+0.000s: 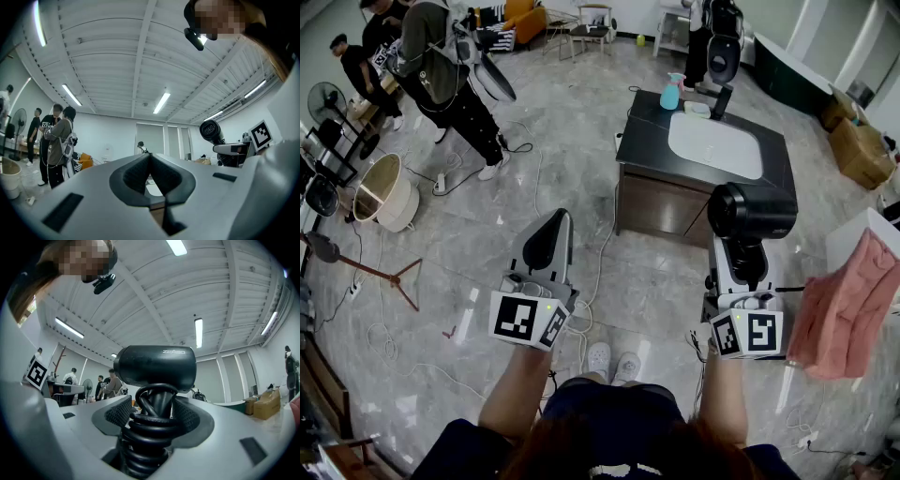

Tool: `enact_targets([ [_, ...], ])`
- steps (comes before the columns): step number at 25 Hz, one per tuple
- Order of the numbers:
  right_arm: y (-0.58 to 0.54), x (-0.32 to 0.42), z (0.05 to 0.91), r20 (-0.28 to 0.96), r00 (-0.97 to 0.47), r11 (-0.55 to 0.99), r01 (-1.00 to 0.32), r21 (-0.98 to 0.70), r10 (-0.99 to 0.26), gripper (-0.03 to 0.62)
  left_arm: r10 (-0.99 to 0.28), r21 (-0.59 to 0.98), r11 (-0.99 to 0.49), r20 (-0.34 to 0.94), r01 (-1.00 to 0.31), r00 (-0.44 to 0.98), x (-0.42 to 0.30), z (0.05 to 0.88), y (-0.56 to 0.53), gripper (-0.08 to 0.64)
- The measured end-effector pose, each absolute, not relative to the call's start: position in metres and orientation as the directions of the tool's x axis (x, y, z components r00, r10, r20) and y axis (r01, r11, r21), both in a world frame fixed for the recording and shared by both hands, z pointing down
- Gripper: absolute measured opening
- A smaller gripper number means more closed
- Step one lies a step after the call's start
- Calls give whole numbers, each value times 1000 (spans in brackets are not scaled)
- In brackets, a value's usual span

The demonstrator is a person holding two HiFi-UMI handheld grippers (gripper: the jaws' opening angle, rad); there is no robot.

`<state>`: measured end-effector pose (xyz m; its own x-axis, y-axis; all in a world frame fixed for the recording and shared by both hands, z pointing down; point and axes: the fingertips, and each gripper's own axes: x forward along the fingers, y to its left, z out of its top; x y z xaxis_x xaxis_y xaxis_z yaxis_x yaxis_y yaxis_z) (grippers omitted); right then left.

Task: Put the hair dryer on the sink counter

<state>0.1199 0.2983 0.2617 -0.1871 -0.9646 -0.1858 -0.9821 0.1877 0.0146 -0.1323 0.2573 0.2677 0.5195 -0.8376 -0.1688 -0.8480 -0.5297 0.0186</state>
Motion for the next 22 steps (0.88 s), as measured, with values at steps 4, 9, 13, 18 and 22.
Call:
enact_targets([
  [4, 317, 131, 257, -191, -200, 203, -979, 5, -961, 288, -840, 23, -527, -167, -849, 517, -118, 266, 275, 12],
  [9, 331, 146, 256, -199, -224, 233, -972, -23, -954, 290, -850, 19, -508, -174, -861, 497, -109, 266, 293, 12],
  [13, 330, 152, 253, -211, -235, 245, -969, -23, -949, 288, -860, 15, -490, -170, -872, 481, -108, 270, 296, 12],
  [18, 301, 148, 254, -213, -247, 257, -966, -21, -945, 289, -863, 22, -486, -168, -874, 476, -108, 274, 265, 12],
  [22, 258, 143, 253, -221, -244, 252, -968, -9, -944, 288, -855, 24, -499, -177, -867, 487, -110, 277, 218, 12],
])
